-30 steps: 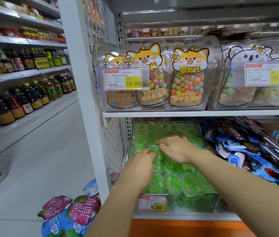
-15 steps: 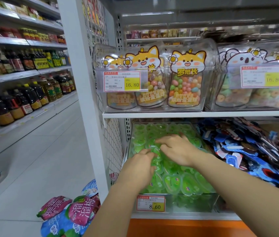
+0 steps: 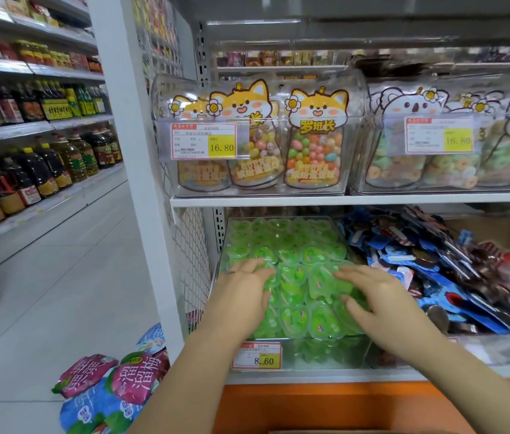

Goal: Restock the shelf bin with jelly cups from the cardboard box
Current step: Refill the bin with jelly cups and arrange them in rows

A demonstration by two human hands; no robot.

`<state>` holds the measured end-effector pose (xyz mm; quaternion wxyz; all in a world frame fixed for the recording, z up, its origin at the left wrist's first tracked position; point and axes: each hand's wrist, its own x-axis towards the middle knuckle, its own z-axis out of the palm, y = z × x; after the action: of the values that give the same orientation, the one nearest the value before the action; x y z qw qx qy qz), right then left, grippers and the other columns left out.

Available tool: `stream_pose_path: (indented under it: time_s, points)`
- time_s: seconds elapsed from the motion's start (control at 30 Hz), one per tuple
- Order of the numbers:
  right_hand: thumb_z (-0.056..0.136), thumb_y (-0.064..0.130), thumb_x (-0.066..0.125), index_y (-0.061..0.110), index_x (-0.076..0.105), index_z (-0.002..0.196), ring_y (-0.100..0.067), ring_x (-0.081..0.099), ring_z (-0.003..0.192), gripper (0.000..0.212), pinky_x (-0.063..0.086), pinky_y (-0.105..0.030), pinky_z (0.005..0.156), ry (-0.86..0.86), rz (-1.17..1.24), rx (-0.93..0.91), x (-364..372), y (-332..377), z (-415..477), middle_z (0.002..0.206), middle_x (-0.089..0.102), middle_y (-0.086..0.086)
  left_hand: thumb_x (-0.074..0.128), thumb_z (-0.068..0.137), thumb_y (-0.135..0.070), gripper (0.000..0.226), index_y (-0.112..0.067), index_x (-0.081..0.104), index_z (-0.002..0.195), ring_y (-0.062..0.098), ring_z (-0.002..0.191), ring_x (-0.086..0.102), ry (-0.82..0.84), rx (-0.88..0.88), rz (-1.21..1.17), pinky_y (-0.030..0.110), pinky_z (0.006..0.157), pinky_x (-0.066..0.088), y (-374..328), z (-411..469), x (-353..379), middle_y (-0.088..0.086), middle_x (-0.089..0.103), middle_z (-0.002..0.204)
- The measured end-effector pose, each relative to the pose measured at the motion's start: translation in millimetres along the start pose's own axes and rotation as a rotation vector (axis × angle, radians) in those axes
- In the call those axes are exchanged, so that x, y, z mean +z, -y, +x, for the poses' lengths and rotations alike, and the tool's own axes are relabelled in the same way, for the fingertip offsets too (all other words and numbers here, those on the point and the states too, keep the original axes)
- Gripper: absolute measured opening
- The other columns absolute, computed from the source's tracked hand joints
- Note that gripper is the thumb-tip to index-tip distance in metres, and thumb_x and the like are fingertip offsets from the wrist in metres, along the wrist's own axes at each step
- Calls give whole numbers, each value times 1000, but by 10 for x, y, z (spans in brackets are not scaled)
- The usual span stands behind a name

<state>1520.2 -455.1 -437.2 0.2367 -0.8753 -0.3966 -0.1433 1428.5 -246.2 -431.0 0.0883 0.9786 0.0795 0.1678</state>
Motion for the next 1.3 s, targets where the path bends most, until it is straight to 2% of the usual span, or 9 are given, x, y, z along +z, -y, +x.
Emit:
stream_pose_path:
  time_s: [0.23,0.37,0.53,0.77,0.87,0.97,1.1,1.2,1.3]
  points:
    - [82,31,47,20,71,95,-15,63,85,29,51,-34,76,-12,120,-116,-1,268,-446,91,69,9,51,88,-17,24,-23,66,106,15,90,63,-249,244,-136,31,77,49,-370,-258,94,-8,64,101]
    - [81,33,44,22,70,90,-14,62,79,30,48,-29,71,161,113,-29,203,206,-837,84,69,7,41,87,-22,28,-21,65,102,18,82,63,-186,204,-354,32,68,52,-598,-694,573,-5,64,93]
    - [87,25,53,23,67,101,-22,62,94,20,49,-32,81,472,75,283,653,-157,-1442,99,69,0,49,92,-18,23,-26,63,109,8,92,59,62,-119,-461,26,78,48,-725,-1317,1486,-11,63,107]
    - [91,21,60,23,47,124,-16,53,116,36,41,-14,90,820,405,757,1374,-561,-2245,119,57,0,55,94,-28,58,-26,28,146,19,133,37,837,-443,-587,32,110,33,-715,-1613,2317,1,29,148]
    - [87,19,66,23,36,131,-12,48,115,53,40,-6,89,838,512,876,1634,-684,-2380,120,52,3,57,93,-28,70,-24,16,150,21,141,24,867,-569,-583,33,113,26,-684,-1600,2560,3,17,155]
    - [84,22,69,21,23,145,-22,38,131,76,31,-30,107,794,509,1008,1876,-889,-2376,140,43,-5,58,93,-28,81,-28,3,152,26,146,6,887,-675,-563,37,114,23,-652,-1547,2799,5,-7,158]
    - [84,19,69,20,16,148,-25,27,138,83,23,-33,111,654,626,1174,2166,-1095,-2277,148,32,-7,60,92,-29,85,-29,-2,151,29,145,-10,931,-756,-544,40,116,15,-552,-1534,3112,8,-23,155]
    - [76,27,77,24,23,146,-28,23,139,89,23,-41,115,566,645,1248,2451,-1161,-2264,149,25,-6,62,89,-34,85,-29,5,151,28,145,-5,948,-785,-512,40,116,15,-454,-1532,3325,8,-13,156]
    - [73,37,77,30,29,144,-33,22,138,86,28,-41,112,565,554,1371,2700,-1189,-2264,150,11,-12,72,81,-34,77,-29,29,145,24,139,23,900,-826,-579,35,113,27,-365,-1506,3511,6,22,151]
